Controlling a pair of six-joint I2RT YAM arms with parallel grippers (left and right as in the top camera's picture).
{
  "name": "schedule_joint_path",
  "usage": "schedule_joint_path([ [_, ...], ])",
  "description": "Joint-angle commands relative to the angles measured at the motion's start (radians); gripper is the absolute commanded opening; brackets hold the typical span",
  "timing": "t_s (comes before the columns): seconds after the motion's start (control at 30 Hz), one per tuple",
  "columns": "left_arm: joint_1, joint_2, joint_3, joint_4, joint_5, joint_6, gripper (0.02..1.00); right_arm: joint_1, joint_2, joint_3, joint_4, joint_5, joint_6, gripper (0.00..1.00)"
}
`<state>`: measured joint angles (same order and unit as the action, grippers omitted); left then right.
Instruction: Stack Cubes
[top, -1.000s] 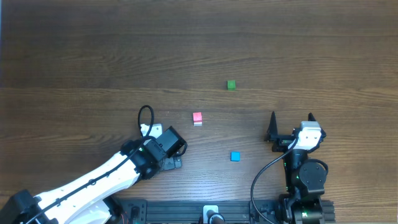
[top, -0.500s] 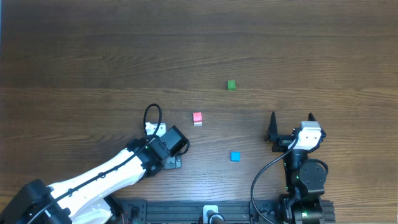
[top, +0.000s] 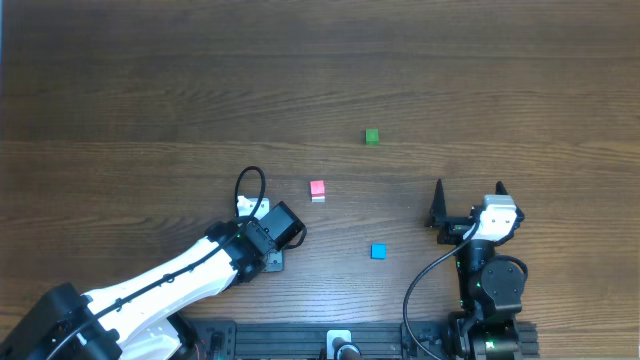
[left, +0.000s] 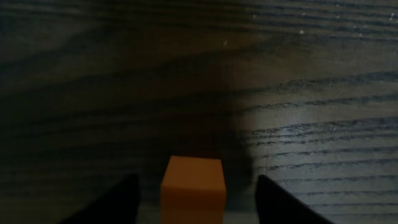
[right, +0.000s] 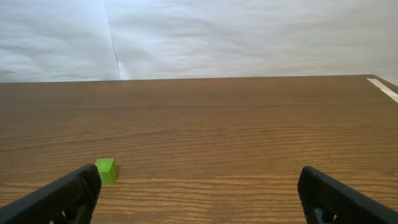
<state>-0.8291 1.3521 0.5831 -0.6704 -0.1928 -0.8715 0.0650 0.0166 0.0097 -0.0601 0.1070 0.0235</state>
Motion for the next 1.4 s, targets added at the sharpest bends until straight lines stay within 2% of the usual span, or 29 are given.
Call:
schedule_joint_path([
  [0.03, -0.003, 0.008, -0.01, 0.002, -0.018, 0.005, 0.505, -0.007, -0.003, -0.005, -0.004, 0.006, 0.005, 0.991],
  [0.13, -0.003, 0.008, -0.012, 0.003, -0.018, 0.004, 0.432, -0.007, -0.003, -0.005, -0.004, 0.006, 0.005, 0.993],
  [0.67, -0.003, 0.008, -0.014, 0.069, -0.006, 0.003, 0.183, -0.007, -0.003, -0.005, -0.004, 0.006, 0.005, 0.991],
  [0.8, -0.003, 0.023, 0.072, 0.089, 0.005, -0.007, 0.099, -0.007, -0.003, -0.005, -0.004, 0.006, 0.005, 0.991],
  [1.17, 0.014, 0.253, 0.612, -0.223, 0.001, -0.006, 0.077, -0.007, -0.003, -0.005, -0.004, 0.006, 0.005, 0.993],
  [1.4, 0.014, 0.367, 0.689, -0.216, 0.031, -0.004, 0.082, -0.007, -0.003, -0.005, -0.004, 0.006, 0.005, 0.993],
])
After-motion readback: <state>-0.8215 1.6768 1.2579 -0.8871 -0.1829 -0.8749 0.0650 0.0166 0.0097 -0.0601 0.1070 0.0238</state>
